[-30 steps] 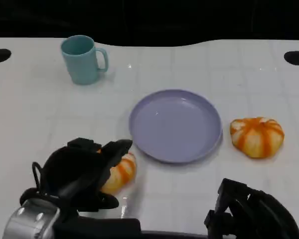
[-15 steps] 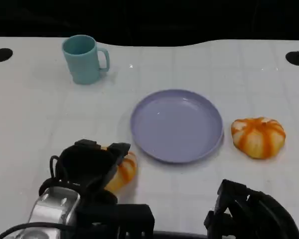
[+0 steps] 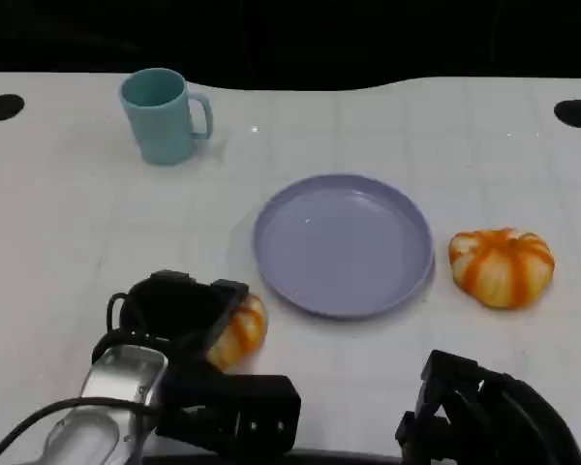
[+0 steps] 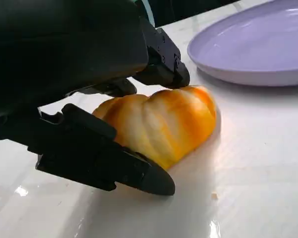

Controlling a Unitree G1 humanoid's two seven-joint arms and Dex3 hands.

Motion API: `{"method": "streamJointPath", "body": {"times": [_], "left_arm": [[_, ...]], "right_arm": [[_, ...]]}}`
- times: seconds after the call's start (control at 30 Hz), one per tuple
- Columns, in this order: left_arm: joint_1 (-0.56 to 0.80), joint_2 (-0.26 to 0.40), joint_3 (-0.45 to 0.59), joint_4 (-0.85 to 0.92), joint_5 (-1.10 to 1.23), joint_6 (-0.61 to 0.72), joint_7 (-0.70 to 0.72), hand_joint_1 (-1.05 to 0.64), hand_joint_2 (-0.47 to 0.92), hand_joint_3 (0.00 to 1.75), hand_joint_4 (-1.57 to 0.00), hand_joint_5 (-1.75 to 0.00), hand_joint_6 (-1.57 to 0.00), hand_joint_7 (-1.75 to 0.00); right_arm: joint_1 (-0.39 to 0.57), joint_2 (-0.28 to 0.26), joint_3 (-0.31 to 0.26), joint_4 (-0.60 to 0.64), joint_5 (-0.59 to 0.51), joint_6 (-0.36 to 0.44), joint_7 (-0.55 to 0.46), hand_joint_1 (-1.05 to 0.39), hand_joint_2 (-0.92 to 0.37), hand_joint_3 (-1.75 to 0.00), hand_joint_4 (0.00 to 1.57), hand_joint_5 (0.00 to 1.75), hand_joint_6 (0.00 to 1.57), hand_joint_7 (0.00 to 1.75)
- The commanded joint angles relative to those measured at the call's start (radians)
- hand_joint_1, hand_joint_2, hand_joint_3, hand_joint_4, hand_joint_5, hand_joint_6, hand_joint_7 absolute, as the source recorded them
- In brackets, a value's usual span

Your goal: Grasp the bread from the table and place it into the plate.

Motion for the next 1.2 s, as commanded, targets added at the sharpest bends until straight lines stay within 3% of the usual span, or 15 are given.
{"method": "streamJointPath", "body": {"times": [0.03,0.13,0.17,0.3,0.4,0.43,0.5,0.67,0.73,0.77,0.83,0.93,1.07,1.2], "left_arm": [[-0.005,0.035,-0.029,0.085,-0.016,-0.031,0.056,-0.40,0.88,0.01,-0.69,-1.06,-0.84,-0.07],[-0.008,0.041,-0.031,0.133,-0.045,-0.079,0.140,-0.36,0.91,0.04,-0.70,-1.49,-1.04,-0.17],[-0.011,0.044,-0.033,0.150,-0.052,-0.091,0.161,-0.35,0.92,0.05,-0.71,-1.54,-1.06,-0.18],[-0.026,0.065,-0.059,0.209,-0.050,-0.127,0.213,-0.35,0.92,0.21,-0.77,-1.42,-1.06,-0.13],[-0.029,0.068,-0.071,0.251,-0.047,-0.146,0.288,-0.33,0.92,0.27,-0.73,-1.66,-1.15,-0.17],[-0.030,0.067,-0.075,0.267,-0.045,-0.153,0.322,-0.31,0.92,0.29,-0.73,-1.71,-1.03,-0.49],[-0.032,0.063,-0.080,0.298,-0.048,-0.168,0.390,-0.31,0.92,0.30,-0.75,-1.74,-0.88,-0.76],[-0.033,0.061,-0.086,0.322,-0.053,-0.186,0.504,-0.30,0.92,0.23,-0.76,-1.75,-0.82,-0.86],[-0.034,0.063,-0.091,0.329,-0.046,-0.194,0.560,-0.31,0.92,0.22,-0.76,-1.75,-0.78,-0.98],[-0.036,0.065,-0.094,0.335,-0.043,-0.198,0.586,-0.31,0.92,0.20,-0.76,-1.75,-0.73,-1.18],[-0.032,0.068,-0.093,0.328,-0.047,-0.198,0.610,-0.30,0.92,0.20,-0.76,-1.75,-0.65,-1.39],[-0.010,0.083,-0.080,0.291,-0.065,-0.214,0.633,-0.27,0.92,0.26,-0.75,-1.75,-0.62,-1.45],[0.029,0.107,-0.046,0.228,-0.105,-0.256,0.654,-0.21,0.92,0.34,-0.74,-1.75,-0.55,-1.70],[0.065,0.137,-0.007,0.141,-0.133,-0.271,0.640,-0.16,0.90,0.38,-0.76,-1.75,-0.56,-1.74]], "right_arm": [[0.006,-0.010,-0.009,-0.004,0.003,-0.005,0.000,-0.72,-0.92,-0.24,0.84,1.61,0.75,1.41],[0.004,-0.010,-0.010,-0.001,0.007,-0.005,0.004,-0.71,-0.92,-0.24,0.84,1.61,0.74,1.41],[0.004,-0.010,-0.010,-0.001,0.007,-0.004,0.004,-0.71,-0.92,-0.24,0.84,1.61,0.74,1.40],[0.006,-0.010,-0.012,-0.004,0.011,0.001,0.002,-0.71,-0.92,-0.24,0.84,1.61,0.74,1.40],[0.007,-0.012,-0.011,-0.002,0.010,-0.004,0.007,-0.71,-0.92,-0.24,0.84,1.61,0.74,1.41],[0.007,-0.013,-0.011,-0.002,0.008,-0.005,0.006,-0.71,-0.92,-0.24,0.84,1.61,0.74,1.41],[0.008,-0.013,-0.012,-0.003,0.008,-0.003,0.005,-0.72,-0.92,-0.24,0.84,1.61,0.74,1.41],[0.009,-0.013,-0.014,-0.002,0.011,-0.002,0.005,-0.71,-0.92,-0.24,0.85,1.61,0.74,1.40],[0.008,-0.013,-0.014,-0.001,0.009,-0.003,0.005,-0.71,-0.92,-0.24,0.85,1.60,0.74,1.40],[0.008,-0.013,-0.014,0.000,0.009,-0.004,0.006,-0.71,-0.92,-0.24,0.85,1.60,0.74,1.40],[0.007,-0.013,-0.015,0.000,0.011,-0.004,0.007,-0.71,-0.92,-0.24,0.85,1.61,0.74,1.40],[0.006,-0.014,-0.016,0.003,0.012,-0.004,0.010,-0.71,-0.92,-0.24,0.85,1.61,0.74,1.39],[0.006,-0.013,-0.017,0.002,0.010,-0.001,0.006,-0.72,-0.92,-0.23,0.85,1.60,0.75,1.38],[0.005,-0.010,-0.016,-0.002,0.013,0.008,0.002,-0.72,-0.92,-0.23,0.85,1.60,0.75,1.37]]}}
